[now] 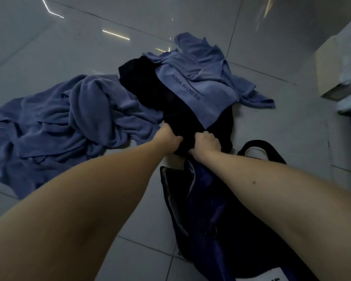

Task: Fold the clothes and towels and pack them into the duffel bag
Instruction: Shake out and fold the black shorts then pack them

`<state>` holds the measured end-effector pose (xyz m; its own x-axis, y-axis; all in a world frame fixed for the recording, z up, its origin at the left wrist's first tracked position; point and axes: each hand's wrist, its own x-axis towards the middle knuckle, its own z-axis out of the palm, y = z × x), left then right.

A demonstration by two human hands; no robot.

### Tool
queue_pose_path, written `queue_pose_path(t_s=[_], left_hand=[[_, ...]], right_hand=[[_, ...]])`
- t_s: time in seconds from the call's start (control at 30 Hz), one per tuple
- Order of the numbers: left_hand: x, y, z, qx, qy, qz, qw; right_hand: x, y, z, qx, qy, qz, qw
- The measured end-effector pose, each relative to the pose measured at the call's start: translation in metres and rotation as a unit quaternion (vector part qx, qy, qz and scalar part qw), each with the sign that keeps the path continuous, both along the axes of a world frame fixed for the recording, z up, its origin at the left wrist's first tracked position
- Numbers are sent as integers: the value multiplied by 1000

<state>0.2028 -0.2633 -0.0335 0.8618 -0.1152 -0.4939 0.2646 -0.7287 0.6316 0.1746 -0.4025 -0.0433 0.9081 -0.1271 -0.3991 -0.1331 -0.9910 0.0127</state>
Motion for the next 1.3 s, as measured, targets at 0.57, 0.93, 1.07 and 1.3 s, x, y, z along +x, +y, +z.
queue_pose_path(t_s=[0.57,0.93,1.07,1.3], left_hand=[[44,-37,117,-167,-177,77,967],[11,-9,329,-207,-327,65,920],[-35,28,381,-211,-326,53,920],[-122,128,394,-126,-324,8,938]], right_hand=[[40,-14,114,416,-270,-264,827],[26,10,340,498,-431,-227,717],[-5,36,409,533,-434,-219,693],[-76,106,452,660,-361,-248,611]])
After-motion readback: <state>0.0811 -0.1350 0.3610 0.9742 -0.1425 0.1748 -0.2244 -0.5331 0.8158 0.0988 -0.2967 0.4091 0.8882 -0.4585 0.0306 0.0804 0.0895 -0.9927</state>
